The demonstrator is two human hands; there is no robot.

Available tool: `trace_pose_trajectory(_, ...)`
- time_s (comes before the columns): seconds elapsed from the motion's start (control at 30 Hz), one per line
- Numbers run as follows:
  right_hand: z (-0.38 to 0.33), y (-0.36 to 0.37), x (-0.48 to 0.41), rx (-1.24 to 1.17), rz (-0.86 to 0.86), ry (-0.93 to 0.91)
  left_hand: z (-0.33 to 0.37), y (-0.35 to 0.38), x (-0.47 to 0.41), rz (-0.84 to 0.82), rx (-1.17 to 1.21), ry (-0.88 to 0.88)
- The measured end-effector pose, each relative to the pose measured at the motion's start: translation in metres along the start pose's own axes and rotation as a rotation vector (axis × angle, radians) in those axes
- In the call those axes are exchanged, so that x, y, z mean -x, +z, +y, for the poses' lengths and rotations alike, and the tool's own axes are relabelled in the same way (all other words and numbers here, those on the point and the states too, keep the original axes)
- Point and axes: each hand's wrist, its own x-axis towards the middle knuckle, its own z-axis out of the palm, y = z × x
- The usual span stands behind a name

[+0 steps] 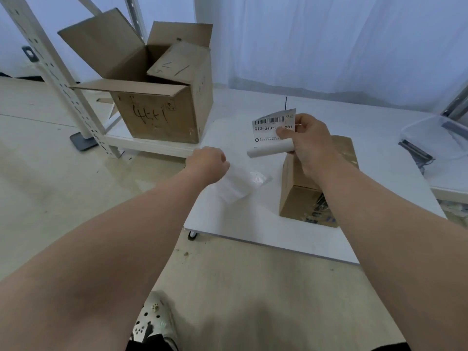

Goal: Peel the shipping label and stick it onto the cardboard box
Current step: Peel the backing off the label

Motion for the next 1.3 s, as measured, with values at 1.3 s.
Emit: trace_pose_trajectory(1.3, -0.037, -0.097, 0.083, -0.621, -0.072, 0.437, 0.112, -0.016, 0.070, -0.411, 0.312, -0.032)
